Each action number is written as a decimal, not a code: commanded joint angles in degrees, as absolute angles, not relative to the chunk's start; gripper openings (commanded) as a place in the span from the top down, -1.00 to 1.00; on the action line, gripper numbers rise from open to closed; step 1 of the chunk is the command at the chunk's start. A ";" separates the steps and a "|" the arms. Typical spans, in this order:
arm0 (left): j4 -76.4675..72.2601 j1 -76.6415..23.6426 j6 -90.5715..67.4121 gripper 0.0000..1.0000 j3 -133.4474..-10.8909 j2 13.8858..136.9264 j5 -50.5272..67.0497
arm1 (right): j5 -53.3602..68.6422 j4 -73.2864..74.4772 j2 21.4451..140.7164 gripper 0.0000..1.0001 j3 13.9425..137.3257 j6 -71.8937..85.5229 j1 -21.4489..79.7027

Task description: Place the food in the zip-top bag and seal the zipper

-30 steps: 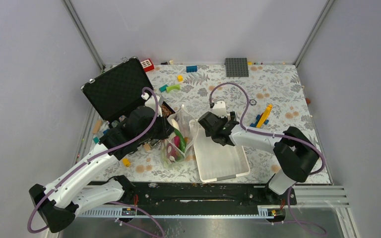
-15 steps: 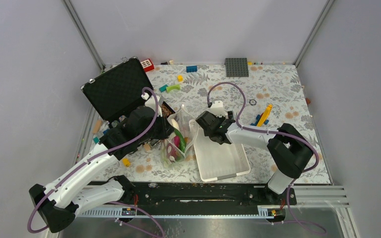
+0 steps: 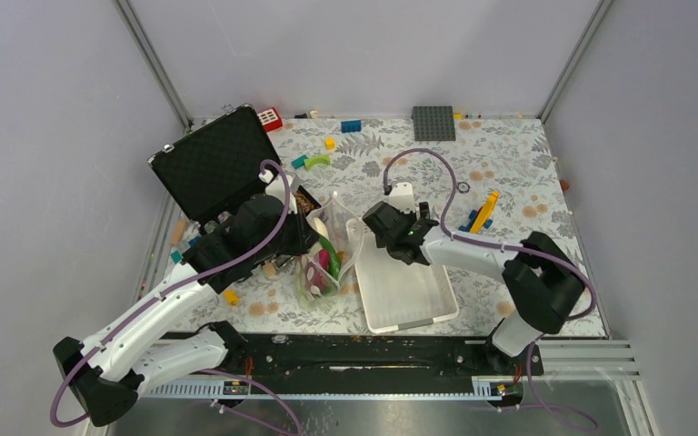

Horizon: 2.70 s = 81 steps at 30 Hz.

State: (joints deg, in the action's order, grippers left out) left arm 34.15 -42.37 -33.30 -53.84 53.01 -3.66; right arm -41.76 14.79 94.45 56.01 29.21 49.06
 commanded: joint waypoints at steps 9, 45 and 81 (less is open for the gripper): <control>32.17 -42.10 -33.84 1.00 -54.93 52.82 -4.43 | -34.03 5.47 71.28 -0.46 47.58 20.00 48.52; 31.87 -42.11 -33.73 1.00 -54.53 52.77 -3.07 | 16.59 -27.27 65.89 -0.62 44.65 8.44 50.23; 32.09 -42.11 -35.19 1.00 -54.22 51.16 -3.88 | -3.15 -9.24 56.91 -0.99 47.62 9.33 54.05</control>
